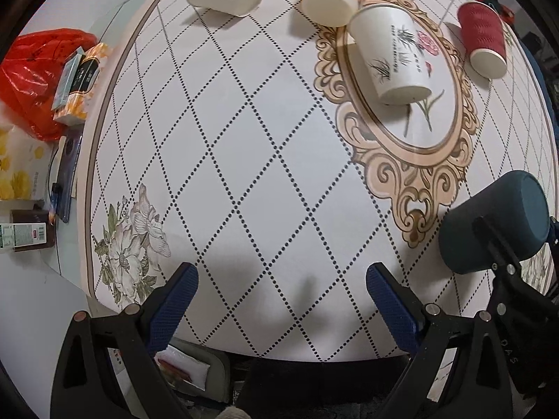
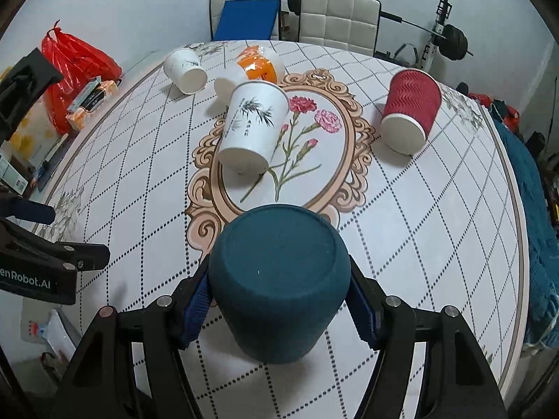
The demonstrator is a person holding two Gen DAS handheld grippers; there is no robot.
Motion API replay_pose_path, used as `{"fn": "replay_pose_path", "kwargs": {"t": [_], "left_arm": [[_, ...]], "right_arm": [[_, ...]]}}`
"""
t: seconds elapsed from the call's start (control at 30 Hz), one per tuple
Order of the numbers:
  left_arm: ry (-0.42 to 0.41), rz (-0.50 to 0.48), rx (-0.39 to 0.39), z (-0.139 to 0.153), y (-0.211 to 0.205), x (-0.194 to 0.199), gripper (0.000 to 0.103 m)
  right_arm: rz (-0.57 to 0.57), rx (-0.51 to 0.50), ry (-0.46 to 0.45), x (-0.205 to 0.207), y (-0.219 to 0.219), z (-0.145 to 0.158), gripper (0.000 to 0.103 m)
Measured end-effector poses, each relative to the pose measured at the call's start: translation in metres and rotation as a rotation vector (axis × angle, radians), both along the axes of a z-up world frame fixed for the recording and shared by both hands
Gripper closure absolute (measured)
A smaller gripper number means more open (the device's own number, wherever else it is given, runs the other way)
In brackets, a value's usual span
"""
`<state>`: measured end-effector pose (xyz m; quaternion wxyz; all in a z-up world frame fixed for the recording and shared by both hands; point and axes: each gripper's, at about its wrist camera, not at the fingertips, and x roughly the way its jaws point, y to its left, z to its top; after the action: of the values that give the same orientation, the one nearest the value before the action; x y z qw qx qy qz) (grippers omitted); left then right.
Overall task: Flip cup upside down
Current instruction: 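Set the teal cup rim-down on the tablecloth and open the right tool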
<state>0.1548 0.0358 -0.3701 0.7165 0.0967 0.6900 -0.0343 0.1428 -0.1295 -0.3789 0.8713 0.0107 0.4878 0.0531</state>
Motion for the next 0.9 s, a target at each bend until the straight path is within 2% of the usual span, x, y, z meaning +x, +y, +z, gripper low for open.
{"fn": "replay_pose_path", "kwargs": {"t": [0.2, 0.23, 0.33, 0.47, 0.67, 0.9], "left_arm": [[-0.019, -0.04, -0.009, 0.002, -0.004, -0.007, 0.004], [-0.023, -0.046, -0.009, 0.003, -0.005, -0.008, 0.004], [-0.039, -0.052, -0.017, 0.01, -0.008, -0.013, 0.004], [-0.071, -0.072, -0.023, 0.024, -0.015, -0.02, 0.004], [-0.156, -0.078, -0.035, 0.061, -0.025, -0.038, 0.002], [-0.235, -0.077, -0.085, 0.114, -0.039, -0.065, 0.001]], "right_arm": [[-0.021, -0.007, 0.033, -0.007, 0.002, -0.001, 0.031], [-0.026, -0.007, 0.04, -0.009, 0.003, 0.0, 0.029], [-0.061, -0.01, 0.058, -0.018, 0.001, 0.006, 0.014], [-0.161, 0.022, 0.107, -0.035, -0.016, 0.018, 0.009], [-0.326, -0.007, 0.144, -0.075, -0.046, 0.049, 0.006], [-0.393, -0.028, 0.098, -0.11, -0.071, 0.098, 0.006]]}}
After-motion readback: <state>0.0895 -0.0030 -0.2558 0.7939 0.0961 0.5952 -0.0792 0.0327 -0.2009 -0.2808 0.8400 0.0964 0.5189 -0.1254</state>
